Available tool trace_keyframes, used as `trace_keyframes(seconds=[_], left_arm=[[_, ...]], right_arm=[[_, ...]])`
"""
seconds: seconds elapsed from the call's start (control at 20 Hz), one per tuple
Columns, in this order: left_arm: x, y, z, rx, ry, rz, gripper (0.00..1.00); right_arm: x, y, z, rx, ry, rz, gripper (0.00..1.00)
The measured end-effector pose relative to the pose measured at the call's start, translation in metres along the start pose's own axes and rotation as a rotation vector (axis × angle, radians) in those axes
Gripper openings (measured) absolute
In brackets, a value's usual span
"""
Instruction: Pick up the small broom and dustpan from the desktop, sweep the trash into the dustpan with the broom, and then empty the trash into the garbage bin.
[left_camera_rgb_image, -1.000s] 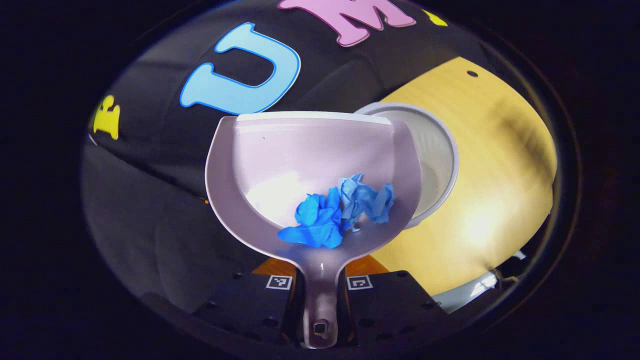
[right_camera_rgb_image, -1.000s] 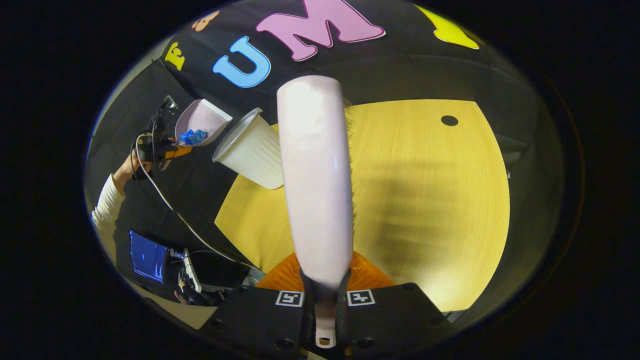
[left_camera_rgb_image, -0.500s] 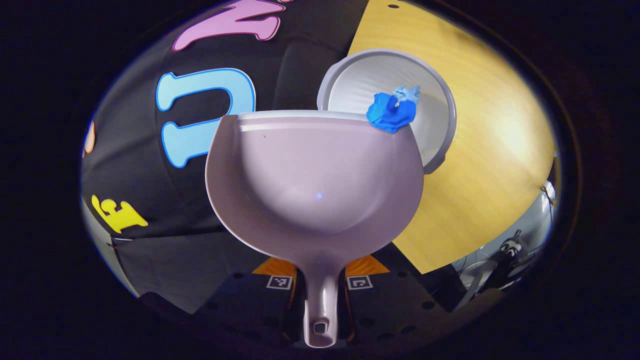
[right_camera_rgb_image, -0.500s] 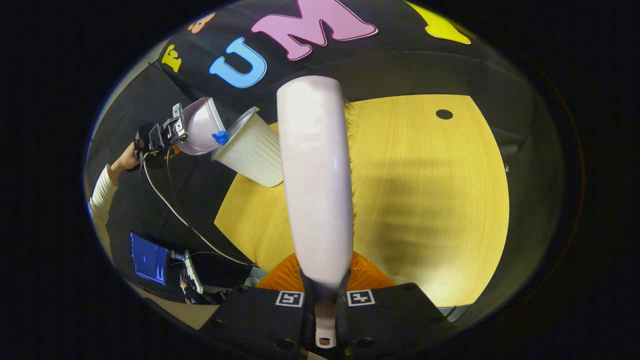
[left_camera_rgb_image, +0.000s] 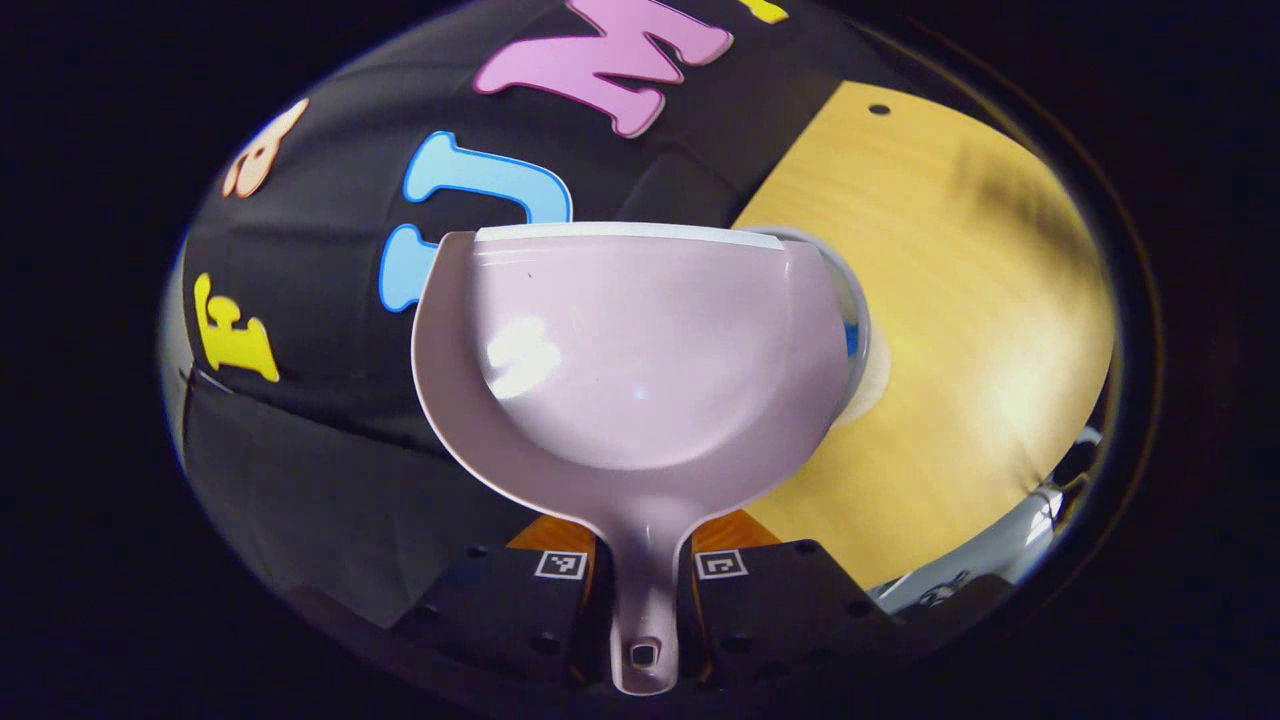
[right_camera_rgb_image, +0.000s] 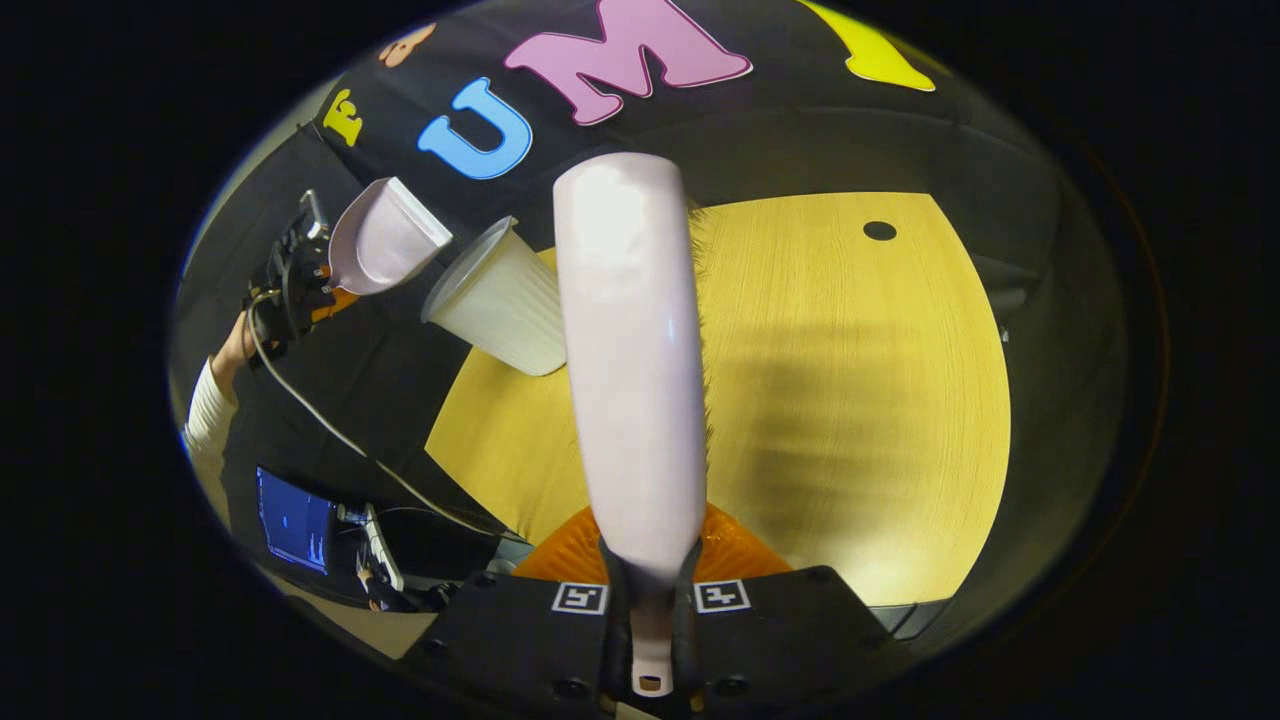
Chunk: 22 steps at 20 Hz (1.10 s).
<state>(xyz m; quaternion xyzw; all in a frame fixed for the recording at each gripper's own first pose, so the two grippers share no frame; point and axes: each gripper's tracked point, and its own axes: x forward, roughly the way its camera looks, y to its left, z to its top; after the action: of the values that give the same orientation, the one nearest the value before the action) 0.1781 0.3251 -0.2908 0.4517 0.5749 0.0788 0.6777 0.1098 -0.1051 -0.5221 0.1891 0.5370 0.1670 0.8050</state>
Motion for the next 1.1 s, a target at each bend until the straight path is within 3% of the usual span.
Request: trace_keyframes(seconds=[0.15,0.35,0.5,0.6,0.7,0.85,1.1], left_arm=[[-0.018,-0.007,0.025,-0.145,-0.14,-0.087,0.23],[-0.022,-0.026,0.04,-0.281,-0.222,-0.343,0.22],[-0.02,-0.04,0.037,-0.41,-0.211,-0.503,0.23],[-0.024,-0.053,0.035,-0.5,-0.185,-0.606,0.23],[-0.02,-0.082,0.023,-0.519,-0.126,-0.727,0.23],[-0.011,-0.136,0.006,-0.519,-0.007,-0.796,0.22],[0.021,-0.227,0.0,-0.533,0.221,-0.948,0.23]], right_arm=[[-0.01,0.002,0.002,-0.022,-0.036,-0.007,0.17],[-0.029,0.005,-0.001,-0.057,-0.082,-0.033,0.17],[-0.031,0.007,-0.008,-0.062,-0.081,-0.049,0.17],[-0.026,0.005,-0.013,-0.069,-0.059,-0.077,0.17],[-0.019,0.005,-0.03,-0.076,-0.028,-0.108,0.17],[0.003,0.003,-0.068,-0.042,0.058,-0.139,0.17],[0.046,-0.015,-0.139,0.007,0.299,-0.237,0.17]])
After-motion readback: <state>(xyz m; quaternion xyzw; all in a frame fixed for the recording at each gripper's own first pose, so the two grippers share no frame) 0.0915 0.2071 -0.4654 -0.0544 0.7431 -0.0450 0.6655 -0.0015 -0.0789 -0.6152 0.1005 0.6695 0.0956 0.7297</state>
